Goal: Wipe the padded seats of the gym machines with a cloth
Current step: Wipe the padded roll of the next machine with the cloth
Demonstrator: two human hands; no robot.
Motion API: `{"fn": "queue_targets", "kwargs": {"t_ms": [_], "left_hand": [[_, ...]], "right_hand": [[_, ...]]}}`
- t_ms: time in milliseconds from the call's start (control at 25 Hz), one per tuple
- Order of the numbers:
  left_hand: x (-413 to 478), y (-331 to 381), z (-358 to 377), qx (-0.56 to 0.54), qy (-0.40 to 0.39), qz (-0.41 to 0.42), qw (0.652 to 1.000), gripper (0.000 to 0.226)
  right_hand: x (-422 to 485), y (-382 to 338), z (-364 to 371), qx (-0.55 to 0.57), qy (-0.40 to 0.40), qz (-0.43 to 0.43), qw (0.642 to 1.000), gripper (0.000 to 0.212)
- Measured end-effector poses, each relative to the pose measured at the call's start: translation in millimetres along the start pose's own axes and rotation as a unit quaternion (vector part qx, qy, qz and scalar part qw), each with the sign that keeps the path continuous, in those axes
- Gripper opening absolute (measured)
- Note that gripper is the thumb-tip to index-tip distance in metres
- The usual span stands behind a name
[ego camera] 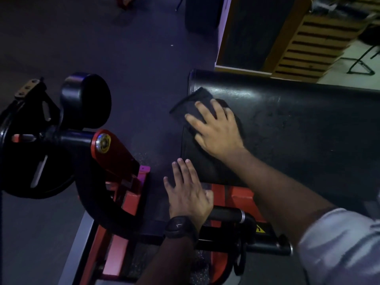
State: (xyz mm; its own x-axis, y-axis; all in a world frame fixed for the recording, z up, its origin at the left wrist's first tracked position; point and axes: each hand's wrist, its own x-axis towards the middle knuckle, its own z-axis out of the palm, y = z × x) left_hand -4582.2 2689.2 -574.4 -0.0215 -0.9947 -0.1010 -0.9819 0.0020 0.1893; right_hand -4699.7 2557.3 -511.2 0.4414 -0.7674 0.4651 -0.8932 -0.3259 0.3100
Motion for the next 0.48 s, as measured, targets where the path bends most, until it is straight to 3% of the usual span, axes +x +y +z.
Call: {"fn": "queue_targets", "kwargs": {"t_ms": [40, 80, 160, 200, 280, 320, 360, 400, 440, 480], "left_hand": [[0.4, -0.2, 0.7, -0.003, 0.001, 0.0, 1.0, 0.093], [1.0, -0.3, 1.5, -0.003, 0.002, 0.002, 1.0, 0.093], [1.3, -0.5, 2.4, -0.002, 0.011, 0.007, 1.0, 0.094], [1.1, -0.4, 3.4, -0.001, 0.011, 0.008, 1.0, 0.096], [0.1, -0.5, 4.5, 0.003, 0.006, 0.008, 1.0, 0.098], [0.4, -0.9, 5.1, 0.006, 0.006, 0.006, 1.0, 0.098], [1.0, -0.7, 4.6, 0.007, 0.007, 0.004, 1.0, 0.098], [1.5, -0.5, 4.2, 0.006, 0.007, 0.003, 1.0, 0.098], [1.3, -0.6, 4.0, 0.007, 0.008, 0.005, 1.0, 0.098], [1.1, -0.7, 3.7, 0.01, 0.01, 0.007, 1.0, 0.098]], "right_hand": [[-4.6, 10.2, 2.5, -0.006, 0.0, -0.01, 1.0, 0.054], [-6.0, 10.1, 0.3, 0.006, 0.003, 0.079, 0.997, 0.055], [-11.7, -20.4, -3.5, 0.064, 0.024, 0.351, 0.934, 0.057], [-18.1, -40.0, -0.1, 0.073, 0.022, 0.347, 0.935, 0.057], [-40.2, -30.2, 7.6, 0.029, 0.007, 0.054, 0.998, 0.055], [-44.1, -1.9, 10.3, 0.017, -0.003, -0.036, 0.999, 0.054], [-43.9, 16.4, 9.0, 0.009, 0.004, -0.004, 1.0, 0.053], [-43.3, 23.3, 3.7, 0.024, 0.012, 0.125, 0.992, 0.054], [-43.3, 14.6, 0.1, 0.045, 0.029, 0.291, 0.955, 0.054], [-44.5, -5.5, 0.5, 0.05, 0.034, 0.365, 0.929, 0.055]]}}
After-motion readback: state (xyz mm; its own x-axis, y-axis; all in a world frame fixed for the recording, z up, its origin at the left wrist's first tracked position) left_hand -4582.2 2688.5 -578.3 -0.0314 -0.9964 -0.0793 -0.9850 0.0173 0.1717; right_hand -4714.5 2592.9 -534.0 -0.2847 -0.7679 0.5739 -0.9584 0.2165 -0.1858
